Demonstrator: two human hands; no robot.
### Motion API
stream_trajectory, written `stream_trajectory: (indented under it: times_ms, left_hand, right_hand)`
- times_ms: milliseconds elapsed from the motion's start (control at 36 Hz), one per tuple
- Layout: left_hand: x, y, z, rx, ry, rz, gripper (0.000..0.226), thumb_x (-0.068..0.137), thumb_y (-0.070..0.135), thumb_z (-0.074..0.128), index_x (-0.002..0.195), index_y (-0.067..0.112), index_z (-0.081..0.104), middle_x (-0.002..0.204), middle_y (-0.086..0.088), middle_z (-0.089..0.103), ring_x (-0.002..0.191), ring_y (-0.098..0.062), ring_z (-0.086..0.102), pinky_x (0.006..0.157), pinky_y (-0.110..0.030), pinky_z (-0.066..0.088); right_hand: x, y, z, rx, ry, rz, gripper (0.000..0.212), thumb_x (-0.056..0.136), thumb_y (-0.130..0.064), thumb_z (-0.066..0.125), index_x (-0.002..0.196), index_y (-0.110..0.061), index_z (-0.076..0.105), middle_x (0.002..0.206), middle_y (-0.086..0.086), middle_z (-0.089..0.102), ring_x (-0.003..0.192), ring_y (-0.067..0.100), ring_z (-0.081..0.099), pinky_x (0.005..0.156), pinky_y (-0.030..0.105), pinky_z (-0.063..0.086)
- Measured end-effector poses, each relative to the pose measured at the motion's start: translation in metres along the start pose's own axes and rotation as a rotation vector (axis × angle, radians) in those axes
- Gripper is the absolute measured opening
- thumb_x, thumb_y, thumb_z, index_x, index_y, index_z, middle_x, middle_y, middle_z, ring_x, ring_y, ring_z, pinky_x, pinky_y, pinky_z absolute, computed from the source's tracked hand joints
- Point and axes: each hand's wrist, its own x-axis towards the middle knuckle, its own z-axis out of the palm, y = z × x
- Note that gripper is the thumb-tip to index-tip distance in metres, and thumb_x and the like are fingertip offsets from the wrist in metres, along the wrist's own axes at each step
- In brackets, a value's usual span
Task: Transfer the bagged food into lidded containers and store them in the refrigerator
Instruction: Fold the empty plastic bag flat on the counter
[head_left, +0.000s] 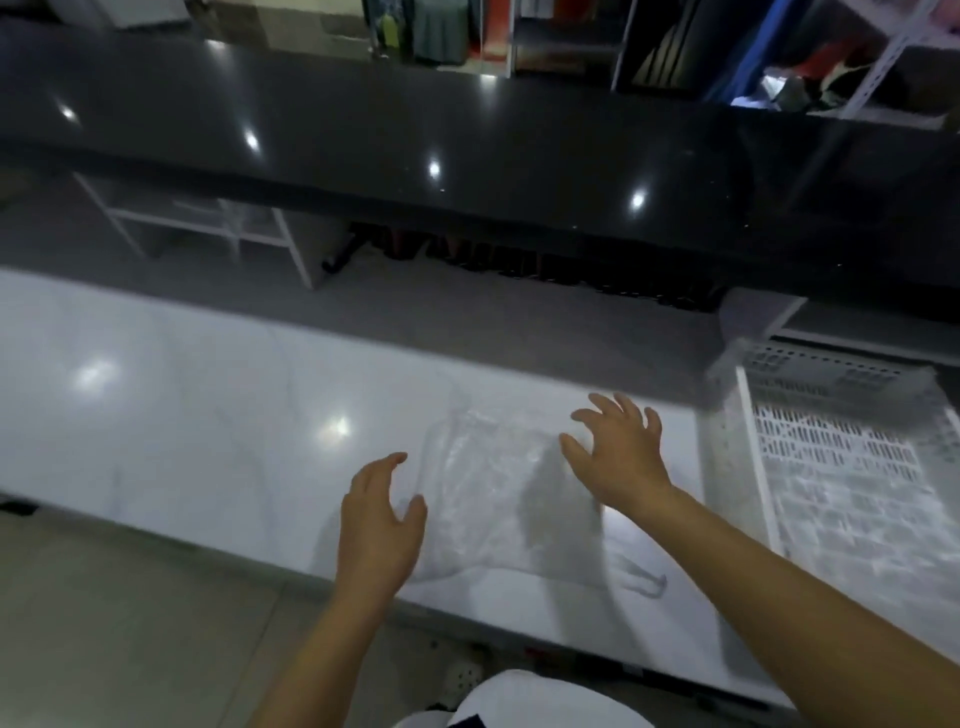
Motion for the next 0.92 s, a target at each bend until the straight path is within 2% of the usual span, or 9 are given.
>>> stream_trajectory:
  times_ms: [56, 111, 222, 278, 333, 417, 583, 833, 917]
  left_hand:
    - [0.006, 0.009, -0.001, 0.064, 0.052, 0.111, 0.051, 0.097, 0.018, 0.058, 0.146, 0.026, 0.045, 0.158, 0.0, 0.035, 0.144, -0.02, 0.032, 0.116, -0.034, 0.027]
    - [0.017, 0.021, 0.008, 0.112, 0.056, 0.204, 0.051, 0.1, 0.021, 0.053, 0.149, 0.027, 0.041, 0.163, 0.002, 0.026, 0.15, -0.02, 0.022, 0.12, -0.035, 0.019]
    - [0.037, 0.037, 0.057, 0.294, -0.052, 0.307, 0.06, 0.105, 0.028, 0.037, 0.16, 0.026, 0.014, 0.169, 0.001, -0.003, 0.155, -0.021, -0.005, 0.124, -0.037, 0.0]
    - [0.043, 0.028, 0.081, 0.415, -0.159, 0.285, 0.063, 0.106, 0.033, 0.027, 0.161, 0.024, -0.001, 0.167, -0.002, -0.015, 0.154, -0.022, -0.015, 0.125, -0.042, -0.006]
    - [0.047, 0.01, 0.096, 0.544, -0.238, 0.284, 0.062, 0.106, 0.04, 0.018, 0.16, 0.022, -0.007, 0.167, -0.004, -0.016, 0.153, -0.023, -0.017, 0.124, -0.046, -0.008]
    - [0.049, -0.011, 0.105, 0.692, -0.254, 0.378, 0.067, 0.103, 0.053, 0.011, 0.16, 0.022, -0.008, 0.167, -0.004, -0.013, 0.154, -0.024, -0.016, 0.123, -0.048, -0.012]
    - [0.058, -0.022, 0.099, 0.726, -0.229, 0.418, 0.078, 0.095, 0.072, 0.006, 0.16, 0.029, -0.005, 0.167, -0.005, -0.014, 0.154, -0.024, -0.016, 0.123, -0.046, -0.01]
    - [0.064, -0.024, 0.073, 0.686, -0.195, 0.421, 0.072, 0.101, 0.06, 0.016, 0.161, 0.022, 0.004, 0.169, -0.005, -0.004, 0.155, -0.025, -0.011, 0.124, -0.047, -0.009]
    - [0.064, -0.007, 0.078, 0.653, -0.165, 0.482, 0.062, 0.104, 0.049, 0.021, 0.161, 0.027, 0.009, 0.169, -0.003, 0.0, 0.155, -0.026, -0.009, 0.124, -0.048, -0.01]
  right_hand:
    - [-0.011, -0.02, 0.007, 0.033, 0.104, -0.063, 0.049, 0.099, -0.05, 0.041, 0.143, -0.027, 0.048, 0.163, 0.001, 0.026, 0.153, 0.024, 0.008, 0.12, 0.051, -0.002]
    - [-0.021, -0.041, 0.02, 0.048, 0.139, -0.108, 0.059, 0.097, -0.054, 0.03, 0.15, -0.029, 0.038, 0.166, 0.0, 0.017, 0.154, 0.024, 0.002, 0.12, 0.051, -0.005]
    - [-0.017, -0.063, 0.06, -0.113, 0.019, -0.074, 0.063, 0.099, -0.062, 0.011, 0.156, -0.041, -0.005, 0.166, -0.004, -0.018, 0.152, 0.024, -0.02, 0.12, 0.054, -0.012]
    - [-0.013, -0.055, 0.078, -0.135, -0.066, -0.001, 0.063, 0.098, -0.065, 0.006, 0.154, -0.043, -0.014, 0.165, -0.004, -0.023, 0.15, 0.024, -0.024, 0.119, 0.056, -0.013]
    - [-0.016, -0.04, 0.092, -0.1, -0.098, 0.065, 0.066, 0.095, -0.07, 0.001, 0.154, -0.043, -0.014, 0.166, -0.004, -0.019, 0.151, 0.024, -0.021, 0.119, 0.056, -0.011]
    - [-0.028, -0.019, 0.102, -0.11, -0.061, 0.085, 0.071, 0.091, -0.074, -0.006, 0.154, -0.044, -0.014, 0.166, -0.004, -0.016, 0.151, 0.022, -0.021, 0.12, 0.056, -0.01]
    - [-0.038, 0.006, 0.104, -0.104, -0.027, 0.097, 0.071, 0.092, -0.078, 0.002, 0.153, -0.046, -0.014, 0.165, -0.007, -0.017, 0.151, 0.019, -0.02, 0.12, 0.055, -0.011]
    - [-0.039, 0.013, 0.099, -0.129, -0.047, 0.175, 0.072, 0.092, -0.074, 0.0, 0.153, -0.042, -0.019, 0.165, -0.004, -0.022, 0.15, 0.021, -0.025, 0.118, 0.059, -0.011]
    - [-0.034, -0.006, 0.09, -0.151, 0.035, 0.159, 0.069, 0.094, -0.068, 0.004, 0.156, -0.04, -0.008, 0.167, -0.003, -0.016, 0.152, 0.024, -0.019, 0.118, 0.059, -0.011]
